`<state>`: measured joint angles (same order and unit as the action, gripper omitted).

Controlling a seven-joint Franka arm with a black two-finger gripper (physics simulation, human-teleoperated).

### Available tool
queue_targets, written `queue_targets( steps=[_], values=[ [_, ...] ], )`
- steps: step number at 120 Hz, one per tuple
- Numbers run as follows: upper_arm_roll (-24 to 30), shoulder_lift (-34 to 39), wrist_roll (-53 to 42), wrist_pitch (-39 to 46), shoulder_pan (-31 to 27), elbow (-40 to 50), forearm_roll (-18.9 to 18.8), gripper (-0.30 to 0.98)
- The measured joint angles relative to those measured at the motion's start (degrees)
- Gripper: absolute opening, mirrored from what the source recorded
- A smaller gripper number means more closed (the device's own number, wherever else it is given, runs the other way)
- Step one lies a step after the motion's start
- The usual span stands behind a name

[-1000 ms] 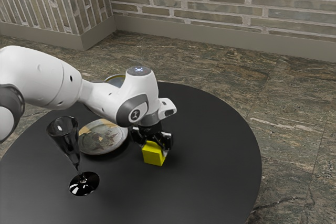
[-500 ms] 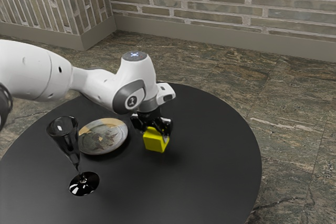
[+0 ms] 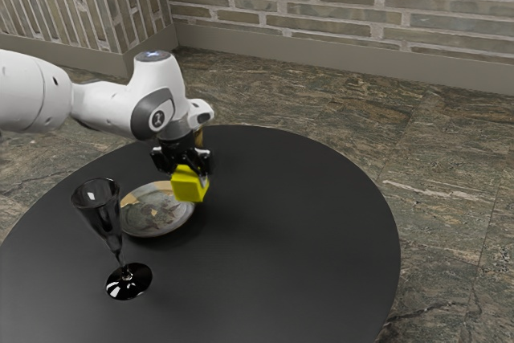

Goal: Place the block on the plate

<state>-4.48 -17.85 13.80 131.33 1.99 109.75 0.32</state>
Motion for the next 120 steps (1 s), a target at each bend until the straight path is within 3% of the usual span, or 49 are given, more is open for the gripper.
queue_targets(
  steps=[30,90,120],
  values=[
    [0.1,-0.1,-3.5,-1.9,-5.9,0.0,-0.1,0.42],
    [0.1,-1.2,-7.5,-3.7,-8.5,2.2,0.2,0.42],
    [0.2,-0.8,-9.4,-3.8,-8.7,1.8,0.2,0.59]
  ],
)
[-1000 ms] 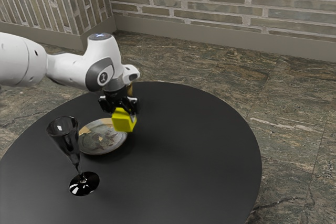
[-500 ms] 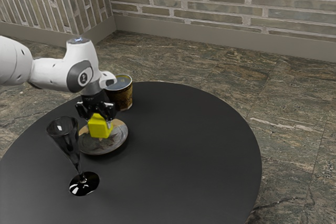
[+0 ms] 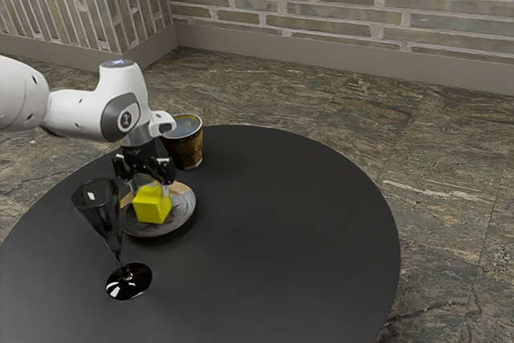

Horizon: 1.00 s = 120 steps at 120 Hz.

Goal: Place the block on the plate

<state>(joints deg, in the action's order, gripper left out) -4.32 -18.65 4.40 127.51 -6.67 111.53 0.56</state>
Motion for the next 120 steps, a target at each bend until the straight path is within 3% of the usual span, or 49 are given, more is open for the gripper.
queue_targets(
  steps=[54,76,120],
  values=[
    [-0.2,9.7,-4.0,-5.5,1.4,-0.5,0.0,0.67],
    [-1.4,12.4,-5.3,-12.5,3.9,-7.1,-0.2,0.68],
    [-5.7,14.8,-6.1,-28.4,8.6,-20.3,-4.1,0.69]
  ],
)
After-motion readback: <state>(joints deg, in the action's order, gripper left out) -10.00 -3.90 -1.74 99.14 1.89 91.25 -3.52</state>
